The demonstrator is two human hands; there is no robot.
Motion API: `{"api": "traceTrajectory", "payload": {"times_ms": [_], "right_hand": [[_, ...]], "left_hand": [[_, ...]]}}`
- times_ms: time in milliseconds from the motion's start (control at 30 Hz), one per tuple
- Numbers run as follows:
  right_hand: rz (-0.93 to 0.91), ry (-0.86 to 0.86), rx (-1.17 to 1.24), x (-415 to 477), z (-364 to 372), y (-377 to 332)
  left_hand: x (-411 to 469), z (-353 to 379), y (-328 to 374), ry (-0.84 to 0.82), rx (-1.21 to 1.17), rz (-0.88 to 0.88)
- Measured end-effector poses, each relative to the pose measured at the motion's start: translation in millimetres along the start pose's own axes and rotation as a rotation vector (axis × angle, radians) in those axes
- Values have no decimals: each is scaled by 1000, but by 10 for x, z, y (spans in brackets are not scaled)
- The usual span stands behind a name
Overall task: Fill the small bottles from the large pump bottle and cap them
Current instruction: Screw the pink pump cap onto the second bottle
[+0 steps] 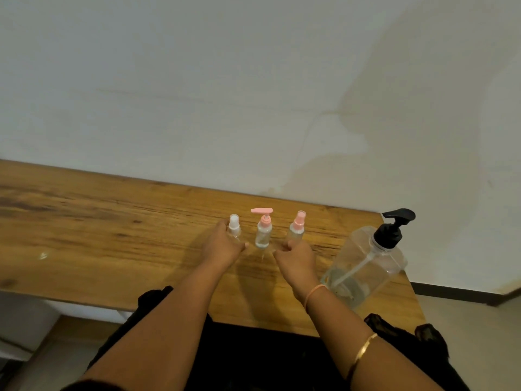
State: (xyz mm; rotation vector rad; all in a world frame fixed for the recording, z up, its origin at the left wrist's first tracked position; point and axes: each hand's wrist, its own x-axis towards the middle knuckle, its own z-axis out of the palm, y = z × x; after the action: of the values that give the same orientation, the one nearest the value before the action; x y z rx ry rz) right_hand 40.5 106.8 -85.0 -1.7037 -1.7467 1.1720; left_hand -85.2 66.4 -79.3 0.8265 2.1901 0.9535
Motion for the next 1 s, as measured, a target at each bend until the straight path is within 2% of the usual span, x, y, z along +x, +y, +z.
{"api": "traceTrajectory", "payload": {"times_ms": [133, 267, 367, 433, 567, 800, 1000], "right_hand": [[36, -73, 113, -143, -123, -22], [8, -117, 253, -295, -292, -60], [-12, -195, 476, -446, -440, -136], [-78, -227, 542, -509, -509, -146], [-215, -187, 424, -591, -514, -103], [-412, 42, 247, -658, -535, -76], [-422, 146, 177, -513, -630, -69]], "left_hand": [[-3, 13, -39, 80, -60, -10], [-119, -9, -4, 61, -46, -53], [-343, 8, 59, 6, -16, 50], [-518, 36, 92, -41, -21, 140], [-788, 90, 126, -80, -132, 237], [-952, 190, 191, -46, -185, 328], [-895, 277, 305, -11, -207, 374]]}}
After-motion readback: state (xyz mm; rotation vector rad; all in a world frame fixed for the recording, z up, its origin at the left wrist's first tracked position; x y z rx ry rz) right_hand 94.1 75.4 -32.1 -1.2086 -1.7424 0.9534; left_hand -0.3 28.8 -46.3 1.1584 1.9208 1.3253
